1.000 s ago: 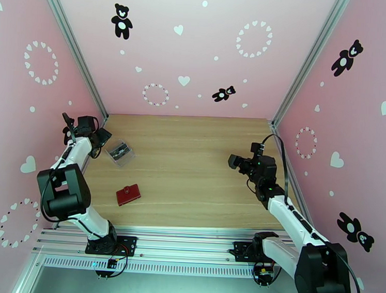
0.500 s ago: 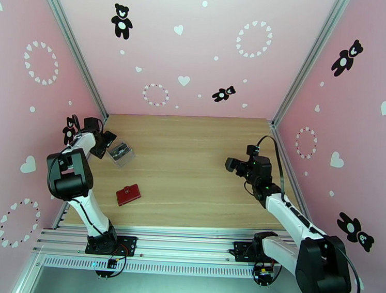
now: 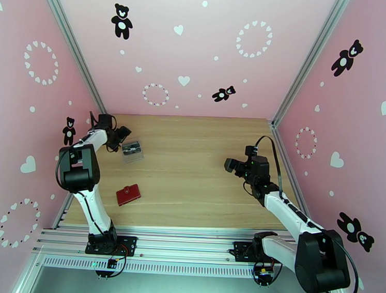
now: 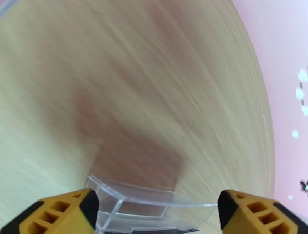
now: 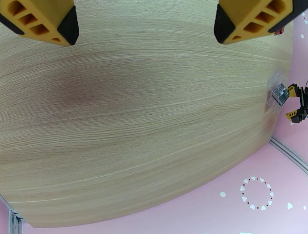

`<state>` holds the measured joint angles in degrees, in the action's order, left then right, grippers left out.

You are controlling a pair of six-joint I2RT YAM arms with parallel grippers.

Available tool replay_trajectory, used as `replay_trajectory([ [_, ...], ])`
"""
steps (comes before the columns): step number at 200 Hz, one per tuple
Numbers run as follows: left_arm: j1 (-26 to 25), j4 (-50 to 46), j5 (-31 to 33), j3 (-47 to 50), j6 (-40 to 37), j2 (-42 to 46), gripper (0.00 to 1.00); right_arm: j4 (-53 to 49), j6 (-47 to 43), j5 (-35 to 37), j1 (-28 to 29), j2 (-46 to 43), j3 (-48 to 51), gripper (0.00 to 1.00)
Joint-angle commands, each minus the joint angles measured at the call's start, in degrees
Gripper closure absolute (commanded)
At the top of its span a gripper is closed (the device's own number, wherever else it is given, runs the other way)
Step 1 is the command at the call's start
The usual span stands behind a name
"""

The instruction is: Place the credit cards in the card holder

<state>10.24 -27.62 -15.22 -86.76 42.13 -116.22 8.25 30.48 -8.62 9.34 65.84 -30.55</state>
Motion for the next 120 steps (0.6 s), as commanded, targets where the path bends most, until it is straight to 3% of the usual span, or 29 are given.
replay_trajectory([
  [1, -4.0, 0.0, -5.0, -1.4, -2.1, -0.5, 0.13, -1.1, 0.1, 0.6, 0.3, 0.8, -2.0, 0.01],
  [60, -13.5, 2.4, -11.2, 4.6, -5.5, 4.0, 0.12, -1.2, -0.5, 0.8, 0.5, 1.4, -2.1, 0.01],
  [81, -16.9, 1.7, -16.0, 6.0, -6.9, 5.5, 0.10, -1.1, -1.4, -1.2, 0.9, 2.6, -2.8, 0.02],
  [94, -18.5, 7.2, -20.0, 10.7, -3.5, 8.1, 0.08, -1.5, -2.9, -3.5, 1.3, 3.3, -3.9, 0.04],
  [120, -20.8, 4.5, -15.0, 14.2, -6.0, 16.6, 0.05, -2.4, -5.0, -4.1, 3.2, 5.5, -5.3, 0.08],
])
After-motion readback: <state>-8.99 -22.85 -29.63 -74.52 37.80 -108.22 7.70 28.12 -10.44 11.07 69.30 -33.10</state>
